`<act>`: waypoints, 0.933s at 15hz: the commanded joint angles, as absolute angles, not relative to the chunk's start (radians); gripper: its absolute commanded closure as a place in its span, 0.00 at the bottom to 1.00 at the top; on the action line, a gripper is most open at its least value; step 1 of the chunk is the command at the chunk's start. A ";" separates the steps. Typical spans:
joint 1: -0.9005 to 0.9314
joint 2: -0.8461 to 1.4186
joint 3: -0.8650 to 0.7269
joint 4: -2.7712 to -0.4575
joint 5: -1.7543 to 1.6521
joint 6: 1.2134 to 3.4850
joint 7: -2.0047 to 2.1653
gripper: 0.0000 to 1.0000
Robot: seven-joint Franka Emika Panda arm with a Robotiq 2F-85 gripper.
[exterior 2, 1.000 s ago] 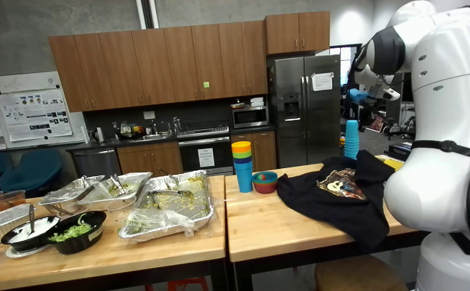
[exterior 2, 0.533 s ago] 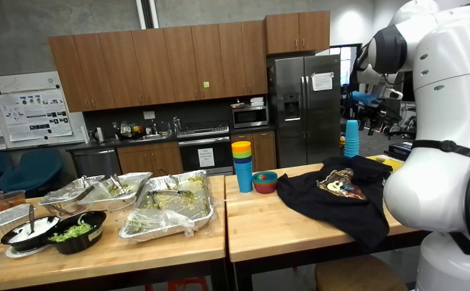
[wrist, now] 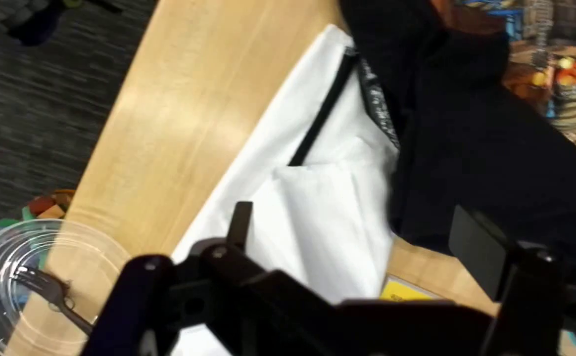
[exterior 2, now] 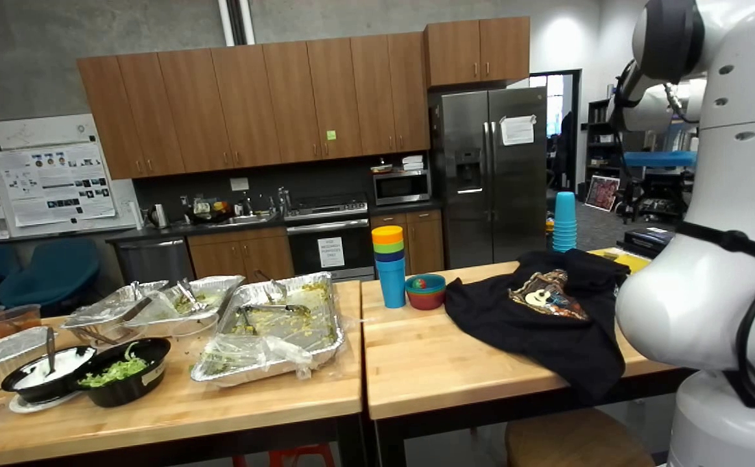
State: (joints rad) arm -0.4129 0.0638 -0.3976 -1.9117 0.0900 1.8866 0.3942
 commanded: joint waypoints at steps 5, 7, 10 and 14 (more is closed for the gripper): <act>-0.419 -0.074 -0.417 -2.295 0.071 2.289 0.063 0.00; -0.412 -0.067 -0.413 -2.352 0.177 2.382 0.053 0.00; -0.394 -0.075 -0.401 -2.425 0.359 2.486 -0.015 0.00; -0.362 -0.093 -0.381 -2.476 0.522 2.532 -0.093 0.00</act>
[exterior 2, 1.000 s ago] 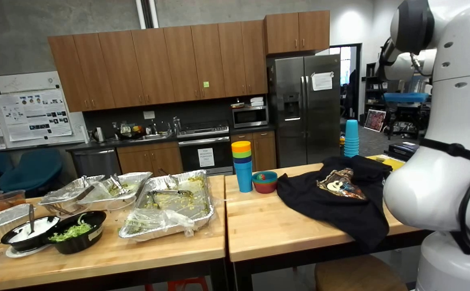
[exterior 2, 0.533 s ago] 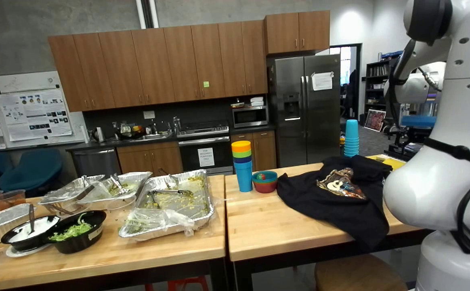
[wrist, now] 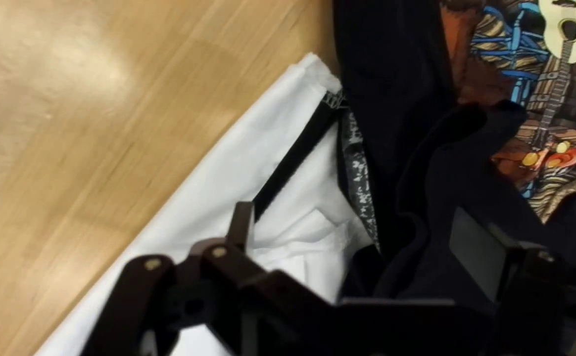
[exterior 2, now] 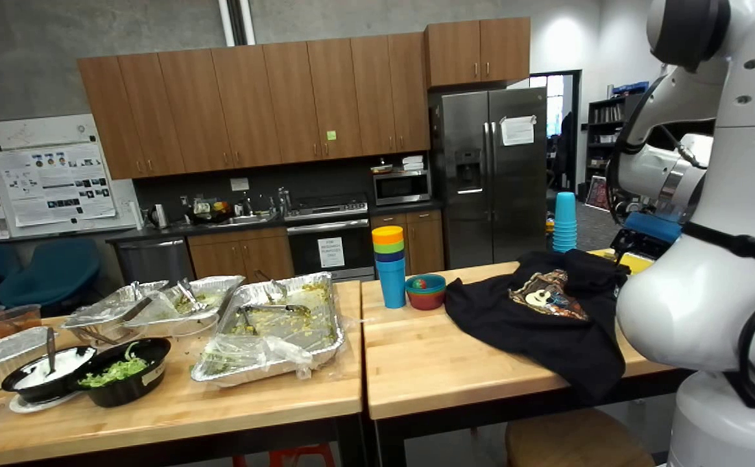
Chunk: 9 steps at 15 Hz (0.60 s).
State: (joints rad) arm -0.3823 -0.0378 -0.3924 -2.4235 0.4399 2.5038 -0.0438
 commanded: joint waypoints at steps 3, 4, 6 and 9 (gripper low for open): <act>-0.340 -0.104 -0.373 -2.489 0.595 2.538 -0.144 0.00; -0.333 -0.104 -0.371 -2.485 0.620 2.542 -0.162 0.00; -0.319 -0.096 -0.366 -2.476 0.677 2.561 -0.196 0.00; -0.300 -0.057 -0.357 -2.446 0.770 2.615 -0.231 0.00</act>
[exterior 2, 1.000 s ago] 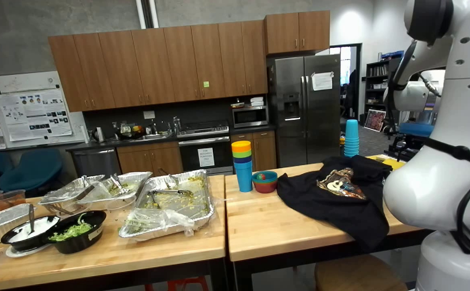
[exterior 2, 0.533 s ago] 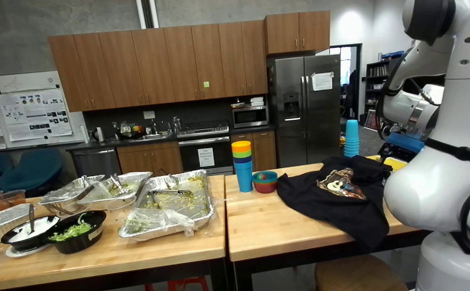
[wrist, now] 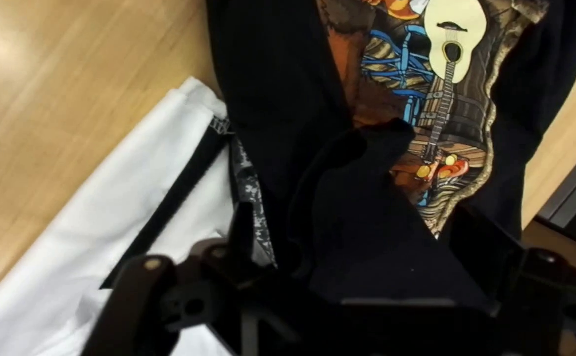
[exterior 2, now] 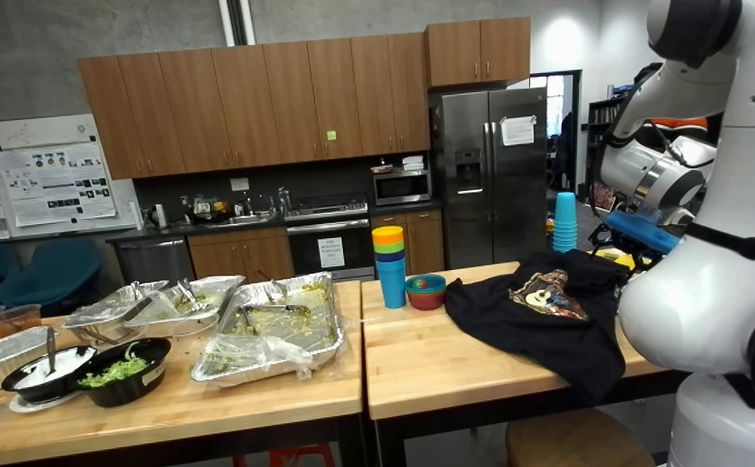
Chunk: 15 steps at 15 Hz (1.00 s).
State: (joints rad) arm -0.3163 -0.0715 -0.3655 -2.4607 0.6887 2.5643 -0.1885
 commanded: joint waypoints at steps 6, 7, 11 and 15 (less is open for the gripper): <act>-0.294 0.027 -0.351 -2.394 0.791 2.721 -0.166 0.00; -0.297 0.034 -0.355 -2.391 0.770 2.726 -0.150 0.00; -0.303 0.091 -0.365 -2.361 0.729 2.746 -0.102 0.00; -0.303 0.164 -0.362 -2.307 0.742 2.735 -0.080 0.32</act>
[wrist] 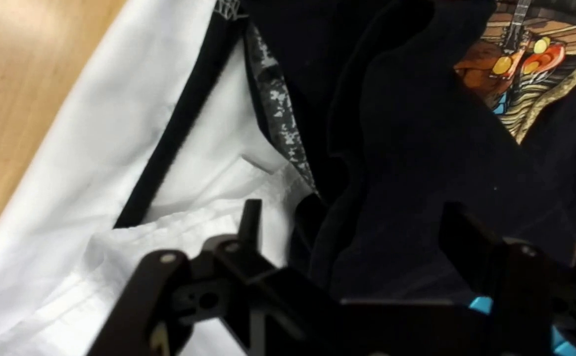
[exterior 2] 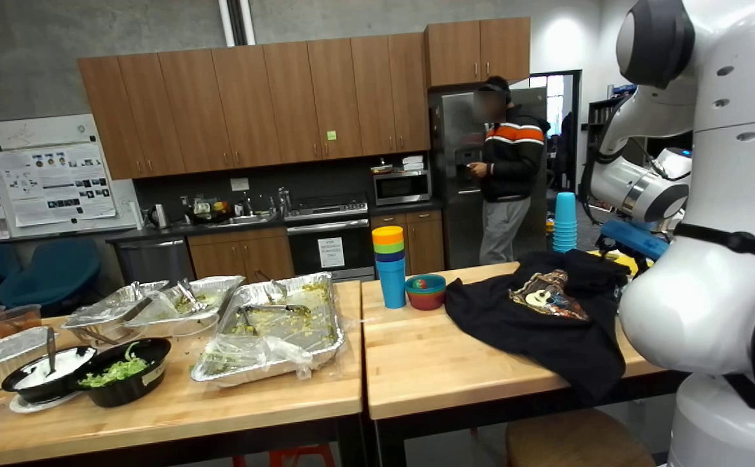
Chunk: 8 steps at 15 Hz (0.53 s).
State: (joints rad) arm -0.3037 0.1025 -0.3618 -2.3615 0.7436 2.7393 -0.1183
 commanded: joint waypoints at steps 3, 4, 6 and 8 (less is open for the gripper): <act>-0.302 0.194 -0.365 -2.280 0.727 2.703 -0.054 0.56; -0.303 0.200 -0.365 -2.274 0.727 2.696 -0.053 0.65; -0.306 0.196 -0.366 -2.267 0.729 2.678 -0.060 0.81; -0.339 0.166 -0.344 -2.268 0.698 2.644 -0.047 0.94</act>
